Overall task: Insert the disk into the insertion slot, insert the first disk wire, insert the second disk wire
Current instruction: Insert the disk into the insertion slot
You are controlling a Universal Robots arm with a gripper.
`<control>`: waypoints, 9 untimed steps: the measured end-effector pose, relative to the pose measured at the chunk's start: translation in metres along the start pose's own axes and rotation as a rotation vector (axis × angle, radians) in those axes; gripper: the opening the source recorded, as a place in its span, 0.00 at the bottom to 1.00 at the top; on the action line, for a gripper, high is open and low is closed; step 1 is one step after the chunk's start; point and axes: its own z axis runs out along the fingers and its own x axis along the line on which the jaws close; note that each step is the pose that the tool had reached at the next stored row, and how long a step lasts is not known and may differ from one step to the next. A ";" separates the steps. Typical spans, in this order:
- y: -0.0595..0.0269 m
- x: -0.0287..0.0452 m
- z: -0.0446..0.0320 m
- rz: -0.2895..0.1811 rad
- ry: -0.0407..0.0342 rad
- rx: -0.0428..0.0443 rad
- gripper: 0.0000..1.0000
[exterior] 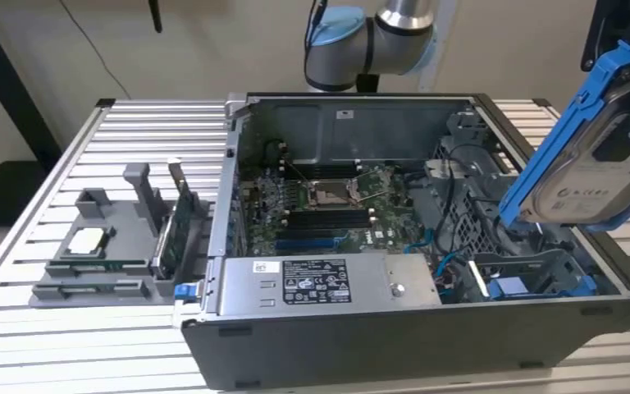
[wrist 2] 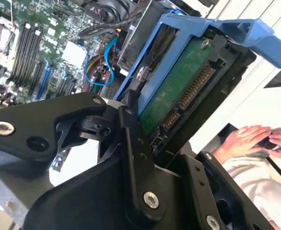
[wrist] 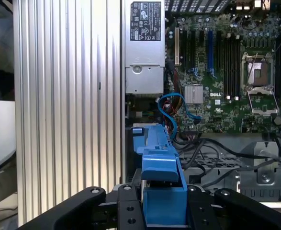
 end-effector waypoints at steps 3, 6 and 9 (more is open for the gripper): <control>-0.0001 0.0000 0.0023 0.000 0.0000 0.0000 0.33; -0.0002 0.0000 0.0038 0.000 0.0000 0.0001 0.33; -0.0002 0.0000 0.0040 0.000 0.0001 0.0000 0.33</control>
